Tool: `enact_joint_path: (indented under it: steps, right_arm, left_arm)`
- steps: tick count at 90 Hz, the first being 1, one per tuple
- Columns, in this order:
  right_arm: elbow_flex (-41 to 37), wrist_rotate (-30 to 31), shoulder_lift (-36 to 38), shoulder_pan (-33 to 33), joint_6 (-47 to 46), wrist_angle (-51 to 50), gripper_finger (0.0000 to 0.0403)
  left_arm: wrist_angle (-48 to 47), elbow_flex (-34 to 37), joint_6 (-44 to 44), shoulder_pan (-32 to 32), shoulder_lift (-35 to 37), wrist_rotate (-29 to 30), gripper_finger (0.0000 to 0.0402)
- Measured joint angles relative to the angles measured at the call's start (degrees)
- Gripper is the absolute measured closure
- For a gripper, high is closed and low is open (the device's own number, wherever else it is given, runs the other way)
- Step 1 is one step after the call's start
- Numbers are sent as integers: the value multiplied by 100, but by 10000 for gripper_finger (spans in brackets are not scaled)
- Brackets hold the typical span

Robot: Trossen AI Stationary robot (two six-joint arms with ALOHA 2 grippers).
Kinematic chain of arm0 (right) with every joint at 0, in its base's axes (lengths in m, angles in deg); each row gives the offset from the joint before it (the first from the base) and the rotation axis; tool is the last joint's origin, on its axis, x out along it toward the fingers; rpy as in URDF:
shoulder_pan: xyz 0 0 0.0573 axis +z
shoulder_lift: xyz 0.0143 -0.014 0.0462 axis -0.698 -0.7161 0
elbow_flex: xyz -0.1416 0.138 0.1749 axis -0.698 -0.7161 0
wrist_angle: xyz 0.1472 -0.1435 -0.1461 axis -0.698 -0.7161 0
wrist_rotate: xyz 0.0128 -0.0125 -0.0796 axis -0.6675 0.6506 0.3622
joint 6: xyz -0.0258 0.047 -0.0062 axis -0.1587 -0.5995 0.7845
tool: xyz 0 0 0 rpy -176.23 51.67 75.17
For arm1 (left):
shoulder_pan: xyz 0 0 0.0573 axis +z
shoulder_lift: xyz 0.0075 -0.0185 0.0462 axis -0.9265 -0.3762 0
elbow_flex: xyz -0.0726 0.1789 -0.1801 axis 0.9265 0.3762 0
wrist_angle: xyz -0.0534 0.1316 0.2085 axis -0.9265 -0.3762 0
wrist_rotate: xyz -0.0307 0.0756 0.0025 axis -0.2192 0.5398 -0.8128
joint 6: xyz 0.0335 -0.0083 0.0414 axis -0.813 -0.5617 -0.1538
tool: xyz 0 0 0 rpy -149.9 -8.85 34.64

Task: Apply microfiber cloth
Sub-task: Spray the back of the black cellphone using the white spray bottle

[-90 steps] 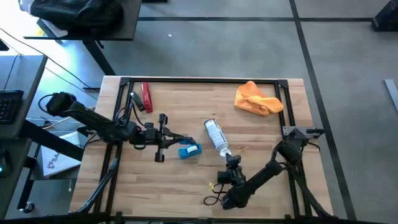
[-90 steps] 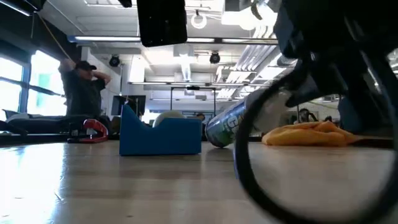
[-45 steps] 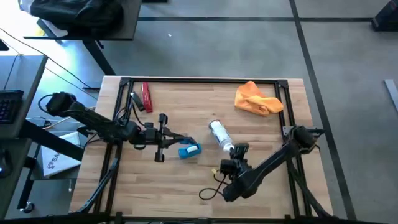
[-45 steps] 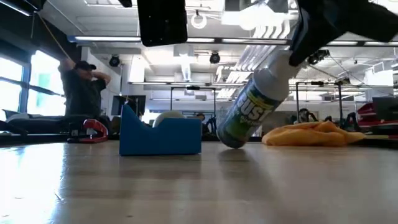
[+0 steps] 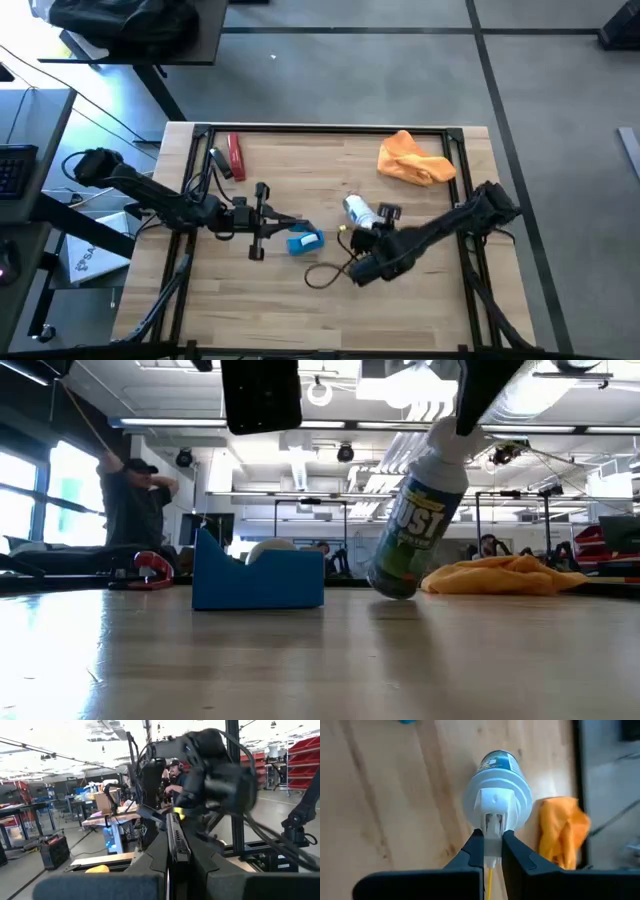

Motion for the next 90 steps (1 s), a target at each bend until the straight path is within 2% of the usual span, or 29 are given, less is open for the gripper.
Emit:
enact_joint_path:
  steps: [29,51,67,90]
  right_arm:
    - [1381,-1815,10,-1469,1499,16,397]
    - [1527,-3327,12,-2624,2083,1,398]
    - [1527,-3406,12,-2894,2359,8,398]
    - [1525,-3293,12,-2895,2552,8,397]
  left_arm:
    - [-7,0,48,0,0,0,389]
    - [-27,0,67,-144,0,5,389]
    - [-28,0,34,-315,17,1,389]
    - [-25,0,-48,-343,31,187,389]
